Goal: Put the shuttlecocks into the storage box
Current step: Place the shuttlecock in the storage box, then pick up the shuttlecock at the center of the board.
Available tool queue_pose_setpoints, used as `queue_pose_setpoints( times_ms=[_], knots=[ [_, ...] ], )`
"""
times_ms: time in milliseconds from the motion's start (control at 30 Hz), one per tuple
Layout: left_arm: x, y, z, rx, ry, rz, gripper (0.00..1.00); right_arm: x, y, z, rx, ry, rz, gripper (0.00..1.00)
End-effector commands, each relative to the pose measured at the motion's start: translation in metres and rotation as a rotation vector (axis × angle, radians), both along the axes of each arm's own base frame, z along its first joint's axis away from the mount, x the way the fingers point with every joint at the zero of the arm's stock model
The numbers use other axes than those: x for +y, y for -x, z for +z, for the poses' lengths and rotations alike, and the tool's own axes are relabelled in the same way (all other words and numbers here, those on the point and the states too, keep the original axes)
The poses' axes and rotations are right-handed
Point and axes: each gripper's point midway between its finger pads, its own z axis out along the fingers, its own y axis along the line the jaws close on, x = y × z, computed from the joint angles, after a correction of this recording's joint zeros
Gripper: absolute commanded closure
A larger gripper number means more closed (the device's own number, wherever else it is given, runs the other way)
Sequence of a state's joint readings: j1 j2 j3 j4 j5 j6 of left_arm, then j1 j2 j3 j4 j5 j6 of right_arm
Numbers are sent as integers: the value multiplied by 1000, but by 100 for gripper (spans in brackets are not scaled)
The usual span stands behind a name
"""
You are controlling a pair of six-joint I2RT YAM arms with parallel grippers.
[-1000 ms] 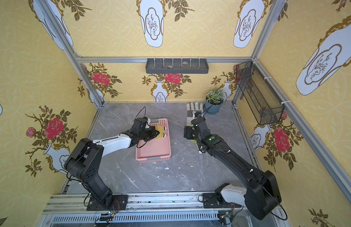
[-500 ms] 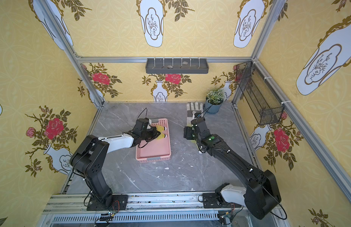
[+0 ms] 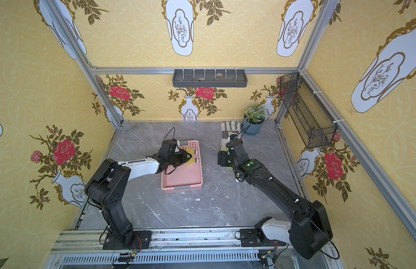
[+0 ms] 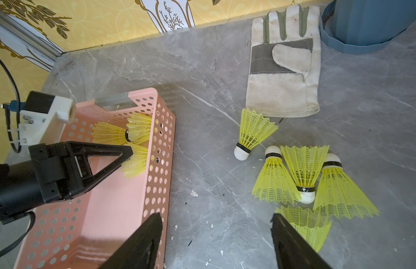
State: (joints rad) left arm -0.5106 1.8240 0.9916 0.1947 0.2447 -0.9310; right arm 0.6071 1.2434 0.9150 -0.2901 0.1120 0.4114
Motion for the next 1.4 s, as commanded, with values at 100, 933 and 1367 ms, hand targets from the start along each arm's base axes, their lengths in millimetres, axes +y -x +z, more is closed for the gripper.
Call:
queue_pose_setpoints(
  times_ms=[100, 933, 1367],
  knots=[
    [5, -2, 7, -28, -41, -4, 56, 0, -1, -1, 2, -4, -7, 24],
    [77, 53, 136, -321, -328, -61, 29, -11, -14, -29, 61, 92, -76, 24],
    [134, 102, 170, -410, -453, -167, 25, -9, -48, -58, 214, 40, -122, 31]
  ],
)
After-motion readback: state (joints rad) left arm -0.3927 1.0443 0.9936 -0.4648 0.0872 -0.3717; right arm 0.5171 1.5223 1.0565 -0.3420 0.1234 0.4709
